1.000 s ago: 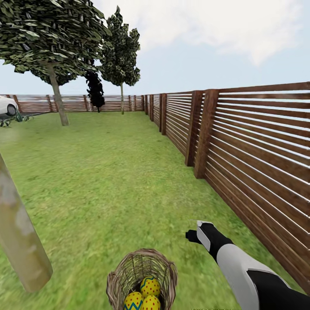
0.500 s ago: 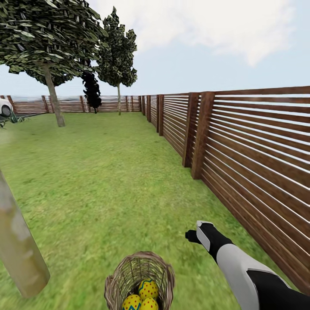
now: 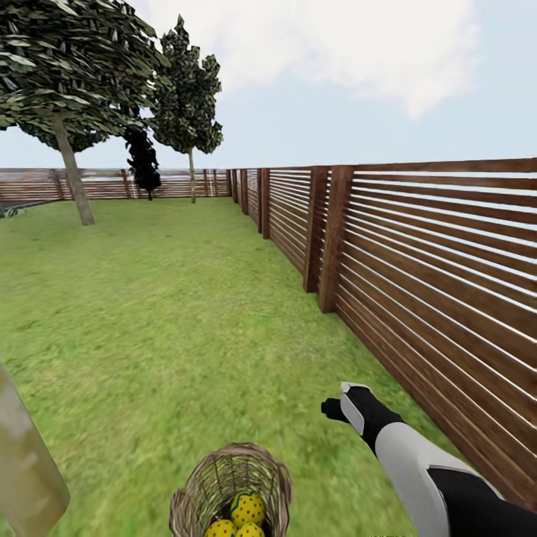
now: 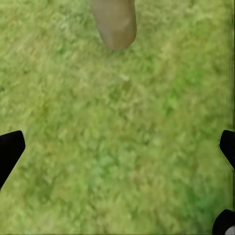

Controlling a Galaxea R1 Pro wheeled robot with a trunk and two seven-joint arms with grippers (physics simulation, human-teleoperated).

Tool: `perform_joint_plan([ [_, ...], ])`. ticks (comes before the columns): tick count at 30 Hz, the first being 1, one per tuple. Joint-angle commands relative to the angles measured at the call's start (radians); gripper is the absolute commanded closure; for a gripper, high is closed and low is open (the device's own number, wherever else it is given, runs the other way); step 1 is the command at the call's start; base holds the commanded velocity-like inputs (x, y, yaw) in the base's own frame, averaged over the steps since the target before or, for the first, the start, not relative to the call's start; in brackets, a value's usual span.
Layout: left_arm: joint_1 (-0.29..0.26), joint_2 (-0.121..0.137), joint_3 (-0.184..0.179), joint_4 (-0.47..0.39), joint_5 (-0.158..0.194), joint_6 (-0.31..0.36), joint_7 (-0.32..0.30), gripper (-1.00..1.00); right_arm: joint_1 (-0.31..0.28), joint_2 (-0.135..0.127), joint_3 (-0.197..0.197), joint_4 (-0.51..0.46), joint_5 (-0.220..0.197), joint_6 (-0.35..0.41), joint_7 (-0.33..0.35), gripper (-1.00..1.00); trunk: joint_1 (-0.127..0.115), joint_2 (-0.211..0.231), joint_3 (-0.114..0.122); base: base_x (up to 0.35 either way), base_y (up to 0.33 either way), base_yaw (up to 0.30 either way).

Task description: Take the three Easter eggs out of the wicker basket on the lawn in the garden, then place them on the lawn next to a single tree (choose any tree) so that all three eggs are next to the same tree and none are left in the basket.

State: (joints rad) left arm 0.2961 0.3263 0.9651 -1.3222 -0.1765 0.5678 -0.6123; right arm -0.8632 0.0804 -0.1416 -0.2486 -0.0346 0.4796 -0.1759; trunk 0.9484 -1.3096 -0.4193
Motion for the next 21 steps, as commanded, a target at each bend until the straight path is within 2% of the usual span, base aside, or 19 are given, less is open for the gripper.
perform_joint_plan([
  [1, 0.0, 0.0, 0.001, -0.004, -0.009, 0.002, -0.009, -1.0, 0.0, 0.001, -0.005, -0.002, -0.004, 0.004, -0.005, -1.0, -0.004, 0.007, 0.003, 0.0, 0.0, -0.223],
  [7, 0.0, 0.0, 0.001, -0.027, -0.008, 0.01, -0.012, -1.0, 0.0, 0.001, -0.005, -0.001, -0.004, 0.004, -0.005, -1.0, -0.027, 0.049, 0.029, 0.0, 0.0, -0.228],
  [13, -0.004, 0.0, 0.0, -0.076, -0.008, 0.046, -0.014, -1.0, 0.0, 0.001, -0.004, -0.001, -0.004, 0.004, -0.005, -1.0, -0.027, 0.049, 0.033, 0.0, 0.0, -0.144],
  [17, -0.011, 0.002, 0.0, -0.121, -0.006, 0.119, -0.017, -1.0, 0.0, 0.002, -0.003, -0.002, -0.004, 0.006, -0.006, -1.0, -0.027, 0.049, 0.034, 0.0, 0.0, -0.04],
  [21, -0.018, 0.015, -0.004, -0.178, -0.004, 0.214, -0.019, -1.0, 0.001, 0.004, -0.004, 0.0, -0.003, 0.009, -0.007, -1.0, -0.027, 0.049, 0.034, 0.0, 0.0, -0.011],
])
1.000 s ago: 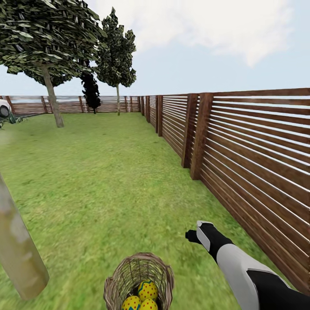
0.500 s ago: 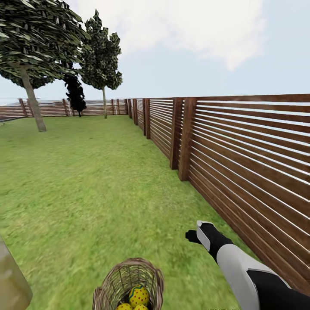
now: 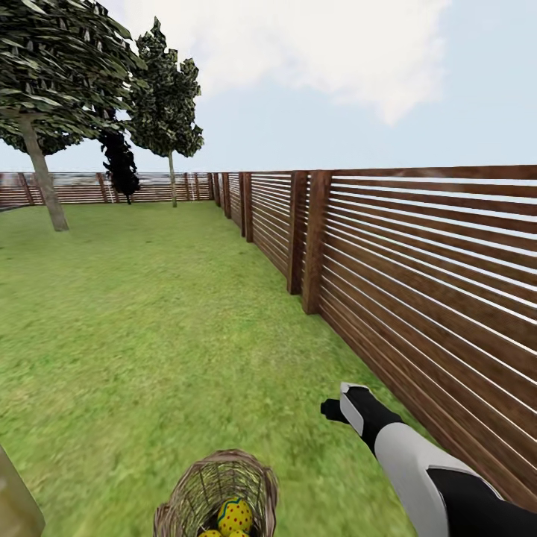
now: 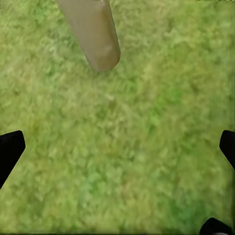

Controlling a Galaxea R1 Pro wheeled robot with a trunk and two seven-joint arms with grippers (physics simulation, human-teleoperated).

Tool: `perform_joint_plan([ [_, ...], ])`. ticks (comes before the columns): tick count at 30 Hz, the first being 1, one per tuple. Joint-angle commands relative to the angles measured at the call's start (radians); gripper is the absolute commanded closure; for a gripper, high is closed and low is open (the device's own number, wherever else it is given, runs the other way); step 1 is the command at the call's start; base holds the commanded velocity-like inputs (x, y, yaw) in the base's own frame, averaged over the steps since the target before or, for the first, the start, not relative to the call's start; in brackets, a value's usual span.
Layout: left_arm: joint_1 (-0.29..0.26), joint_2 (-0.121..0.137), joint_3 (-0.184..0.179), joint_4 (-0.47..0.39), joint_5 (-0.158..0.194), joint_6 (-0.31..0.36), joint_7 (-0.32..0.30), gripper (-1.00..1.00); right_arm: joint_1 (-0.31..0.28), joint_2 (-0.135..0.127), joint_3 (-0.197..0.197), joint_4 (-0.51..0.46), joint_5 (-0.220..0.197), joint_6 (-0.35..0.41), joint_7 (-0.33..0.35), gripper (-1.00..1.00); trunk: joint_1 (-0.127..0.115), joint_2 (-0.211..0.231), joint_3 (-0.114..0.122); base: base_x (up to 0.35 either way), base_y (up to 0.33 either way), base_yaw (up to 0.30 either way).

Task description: Take the three Easter eggs out of the wicker basket on the lawn in the garden, then place them on the lawn next to a single tree (choose any tree) so that all three eggs are next to the same tree and none are left in the basket.

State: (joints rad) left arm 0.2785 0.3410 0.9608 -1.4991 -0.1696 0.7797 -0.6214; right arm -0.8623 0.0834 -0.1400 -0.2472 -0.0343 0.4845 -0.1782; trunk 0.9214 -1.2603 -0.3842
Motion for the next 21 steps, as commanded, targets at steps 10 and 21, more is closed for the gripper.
perform_joint_plan([
  [10, -0.144, 0.012, -0.007, -0.056, -0.01, 0.113, -0.011, -1.0, 0.081, -0.045, -0.017, -0.004, 0.007, -0.002, -0.006, -1.0, 0.0, -0.001, -0.001, 0.0, 0.0, -0.001],
  [21, -0.215, 0.012, -0.008, -0.088, -0.006, 0.199, -0.102, -1.0, 0.222, -0.089, -0.019, -0.002, 0.003, -0.154, -0.005, -1.0, -0.027, 0.048, 0.021, 0.0, 0.0, -0.007],
])
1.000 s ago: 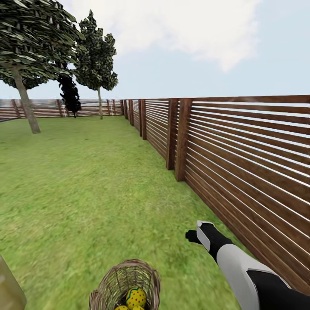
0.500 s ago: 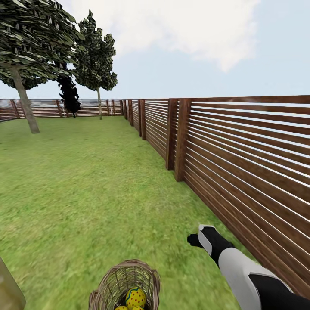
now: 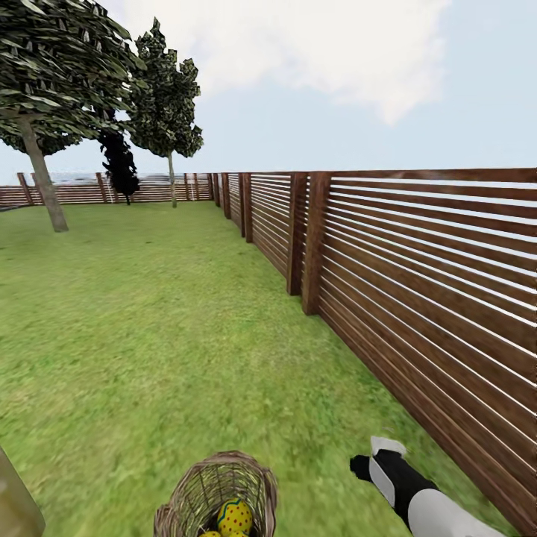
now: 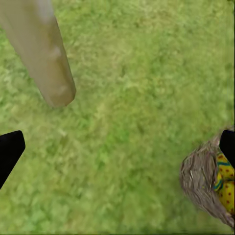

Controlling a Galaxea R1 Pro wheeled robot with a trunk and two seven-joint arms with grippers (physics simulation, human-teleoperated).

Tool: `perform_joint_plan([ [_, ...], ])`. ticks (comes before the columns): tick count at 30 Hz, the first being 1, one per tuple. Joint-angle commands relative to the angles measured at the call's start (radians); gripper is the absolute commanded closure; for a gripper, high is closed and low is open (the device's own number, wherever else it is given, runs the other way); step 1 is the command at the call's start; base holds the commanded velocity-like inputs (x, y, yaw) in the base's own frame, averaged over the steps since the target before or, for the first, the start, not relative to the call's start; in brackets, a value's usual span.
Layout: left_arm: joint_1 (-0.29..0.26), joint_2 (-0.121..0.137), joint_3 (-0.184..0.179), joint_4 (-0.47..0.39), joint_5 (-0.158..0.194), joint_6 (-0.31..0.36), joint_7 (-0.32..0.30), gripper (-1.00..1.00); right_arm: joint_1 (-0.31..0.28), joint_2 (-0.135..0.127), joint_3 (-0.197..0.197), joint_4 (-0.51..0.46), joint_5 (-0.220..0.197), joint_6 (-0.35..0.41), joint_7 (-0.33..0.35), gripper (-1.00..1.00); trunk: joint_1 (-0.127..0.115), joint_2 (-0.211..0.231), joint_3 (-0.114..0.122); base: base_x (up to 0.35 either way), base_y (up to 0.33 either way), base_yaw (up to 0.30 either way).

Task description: Take the three Easter eggs out of the wicker basket on the lawn in the garden, then place them on the lawn next to a single tree (choose any tree) so that all three eggs are next to the same tree and none are left in the basket.

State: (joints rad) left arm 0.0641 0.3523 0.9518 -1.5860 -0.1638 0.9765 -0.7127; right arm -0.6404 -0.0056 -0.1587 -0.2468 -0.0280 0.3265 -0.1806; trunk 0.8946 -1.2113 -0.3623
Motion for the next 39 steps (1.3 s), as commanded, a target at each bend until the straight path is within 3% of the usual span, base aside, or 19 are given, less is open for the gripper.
perform_joint_plan([
  [1, -0.005, 0.0, 0.0, -0.001, -0.011, 0.006, -0.021, -1.0, 0.007, 0.0, 0.0, -0.002, -0.004, -0.004, -0.003, -1.0, 0.0, -0.001, -0.001, 0.0, 0.0, -0.113],
  [5, -0.018, -0.009, -0.005, 0.005, -0.015, 0.012, -0.046, -1.0, 0.036, -0.001, -0.001, 0.0, -0.007, -0.029, -0.003, -1.0, 0.0, -0.001, 0.0, 0.0, 0.0, -0.187],
  [7, -0.021, -0.017, -0.025, 0.013, -0.018, 0.01, -0.051, -1.0, 0.057, -0.002, -0.003, 0.0, -0.008, -0.046, -0.002, -1.0, 0.0, -0.001, 0.001, 0.0, 0.0, -0.245],
  [10, -0.024, -0.028, -0.11, 0.027, -0.021, 0.009, -0.05, -1.0, 0.083, -0.002, -0.003, 0.005, -0.009, -0.101, -0.002, -1.0, 0.0, -0.001, 0.002, 0.0, 0.0, -0.263],
  [15, -0.025, -0.036, -0.194, 0.032, -0.02, 0.007, -0.035, -1.0, 0.094, -0.002, -0.002, 0.012, -0.01, -0.134, -0.002, -1.0, 0.0, -0.001, 0.005, 0.0, 0.0, -0.272],
  [20, -0.027, -0.056, -0.224, 0.031, -0.017, 0.005, -0.029, -1.0, 0.096, 0.0, 0.001, 0.015, -0.009, -0.143, -0.002, -1.0, 0.0, -0.001, 0.007, 0.0, 0.0, -0.276],
  [27, -0.028, -0.073, -0.237, 0.029, -0.014, 0.004, -0.028, -1.0, 0.098, 0.001, 0.003, 0.016, -0.01, -0.147, -0.002, -1.0, 0.0, -0.001, 0.01, 0.0, 0.0, -0.278],
  [32, -0.033, -0.12, -0.269, 0.03, -0.016, -0.01, -0.026, -1.0, 0.099, 0.005, 0.003, 0.017, -0.01, -0.148, -0.002, -1.0, 0.0, -0.001, 0.012, 0.0, 0.0, -0.27],
  [39, -0.036, -0.153, -0.321, 0.032, -0.017, -0.043, -0.025, -1.0, 0.099, 0.007, 0.004, 0.018, -0.01, -0.149, -0.001, -1.0, 0.0, -0.001, 0.013, 0.0, 0.0, -0.207],
])
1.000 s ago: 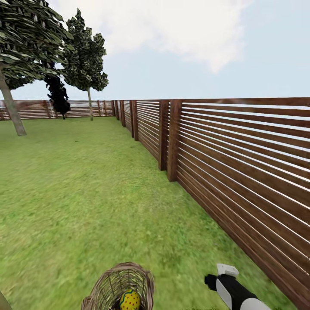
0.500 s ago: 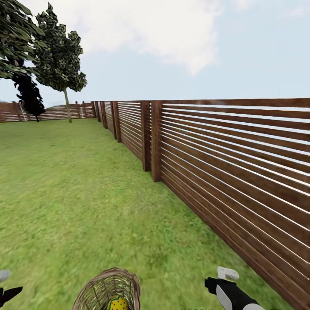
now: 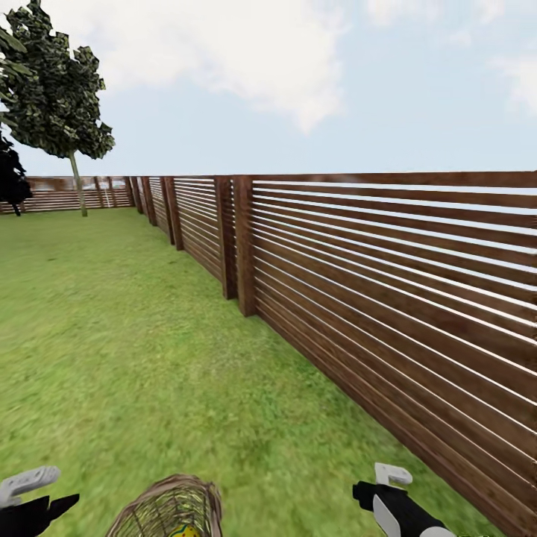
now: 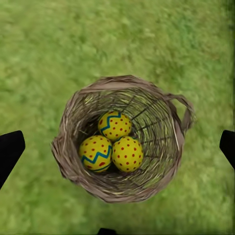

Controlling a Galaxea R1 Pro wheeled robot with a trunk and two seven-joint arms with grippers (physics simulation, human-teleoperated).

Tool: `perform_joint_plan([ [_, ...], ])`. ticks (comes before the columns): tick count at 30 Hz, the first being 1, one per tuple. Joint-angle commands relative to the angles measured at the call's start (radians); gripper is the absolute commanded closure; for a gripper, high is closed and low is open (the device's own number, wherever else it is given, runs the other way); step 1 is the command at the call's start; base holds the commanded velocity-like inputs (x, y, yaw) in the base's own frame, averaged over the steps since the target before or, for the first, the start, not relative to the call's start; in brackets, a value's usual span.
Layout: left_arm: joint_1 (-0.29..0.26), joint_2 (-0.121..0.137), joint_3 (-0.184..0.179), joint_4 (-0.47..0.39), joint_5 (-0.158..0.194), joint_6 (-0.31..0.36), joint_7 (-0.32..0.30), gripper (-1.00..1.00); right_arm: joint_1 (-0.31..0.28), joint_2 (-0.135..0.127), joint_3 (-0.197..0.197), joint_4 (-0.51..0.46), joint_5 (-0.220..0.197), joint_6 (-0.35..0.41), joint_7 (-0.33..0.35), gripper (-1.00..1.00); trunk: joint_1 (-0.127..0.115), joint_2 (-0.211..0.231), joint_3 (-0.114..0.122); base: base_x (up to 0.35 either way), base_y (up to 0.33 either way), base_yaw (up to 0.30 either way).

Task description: Take the three Easter eggs out of the wicker basket on the lawn in the garden, then place them on the lawn next to a single tree (choose any tree) so that all three eggs are next to the same tree and none are left in the basket.

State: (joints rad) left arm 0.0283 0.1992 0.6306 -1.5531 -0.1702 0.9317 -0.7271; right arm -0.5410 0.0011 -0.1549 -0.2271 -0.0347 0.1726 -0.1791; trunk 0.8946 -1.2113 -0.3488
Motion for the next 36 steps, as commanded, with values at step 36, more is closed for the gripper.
perform_joint_plan([
  [36, -0.105, -0.175, -0.022, 0.219, -0.013, -0.165, 0.186, -1.0, 0.009, 0.005, 0.002, -0.001, -0.002, -0.001, -0.002, -1.0, 0.0, -0.001, -0.001, 0.014, -0.022, -0.011],
])
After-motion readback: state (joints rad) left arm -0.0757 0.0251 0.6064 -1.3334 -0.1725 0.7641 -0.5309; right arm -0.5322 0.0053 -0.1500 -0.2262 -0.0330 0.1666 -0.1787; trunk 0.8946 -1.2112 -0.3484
